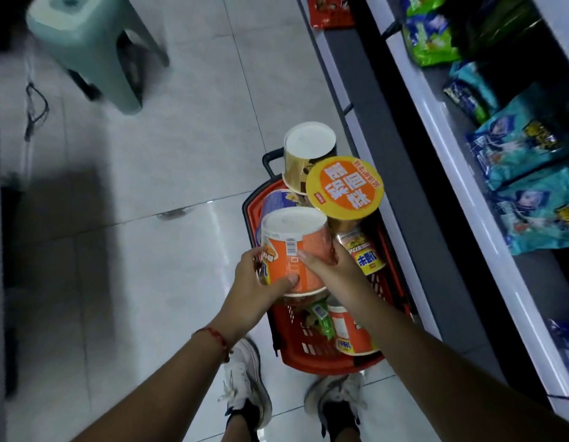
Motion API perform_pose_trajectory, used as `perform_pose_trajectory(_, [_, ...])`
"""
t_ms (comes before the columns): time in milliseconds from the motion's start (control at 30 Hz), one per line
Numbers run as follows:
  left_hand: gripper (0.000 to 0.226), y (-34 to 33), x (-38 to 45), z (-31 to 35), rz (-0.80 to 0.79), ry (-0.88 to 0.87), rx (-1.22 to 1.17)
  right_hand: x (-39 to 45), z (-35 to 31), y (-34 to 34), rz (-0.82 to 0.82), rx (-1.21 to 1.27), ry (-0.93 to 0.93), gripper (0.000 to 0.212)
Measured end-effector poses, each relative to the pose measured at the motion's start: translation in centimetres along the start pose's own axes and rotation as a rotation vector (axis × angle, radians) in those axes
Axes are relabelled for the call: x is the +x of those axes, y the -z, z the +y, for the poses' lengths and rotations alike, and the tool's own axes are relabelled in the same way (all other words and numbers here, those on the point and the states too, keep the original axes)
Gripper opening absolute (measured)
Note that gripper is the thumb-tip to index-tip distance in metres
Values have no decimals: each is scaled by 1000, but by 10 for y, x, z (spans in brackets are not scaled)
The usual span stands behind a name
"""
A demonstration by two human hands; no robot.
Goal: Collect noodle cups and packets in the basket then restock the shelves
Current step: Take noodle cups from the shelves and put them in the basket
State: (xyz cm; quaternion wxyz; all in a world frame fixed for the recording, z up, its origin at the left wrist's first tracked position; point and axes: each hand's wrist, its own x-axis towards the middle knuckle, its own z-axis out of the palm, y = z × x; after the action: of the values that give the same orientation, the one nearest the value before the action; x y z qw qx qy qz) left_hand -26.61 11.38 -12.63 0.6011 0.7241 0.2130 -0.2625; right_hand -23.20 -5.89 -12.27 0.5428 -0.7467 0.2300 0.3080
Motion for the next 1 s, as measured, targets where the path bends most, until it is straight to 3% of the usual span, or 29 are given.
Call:
perform_pose_trajectory(133, [64, 18, -43, 52, -4, -20, -70, -56, -50, 8, -4, 105, -29, 101])
perform_pose_trajectory(233, [69, 33, -79, 117, -30, -103, -71, -103, -103, 22, 36, 165, 21, 105])
perform_pose_trajectory(300, [71, 44, -105, 169, -29, -183, -65, -140, -148, 36, 55, 231, 95, 103])
perform_pose_trajectory(367, [71, 56, -132, 226, -24, -280, -46, -180, -195, 53, 52, 284, 176, 85])
perform_pose_trajectory(633, [70, 97, -258, 435, -18, -731, 69, -331, -355, 110, 120, 212, 597, 61])
perform_pose_trajectory(1000, [75, 176, -391, 586, -11, -1157, 273, -474, -499, 149, 129, 261, 986, 85])
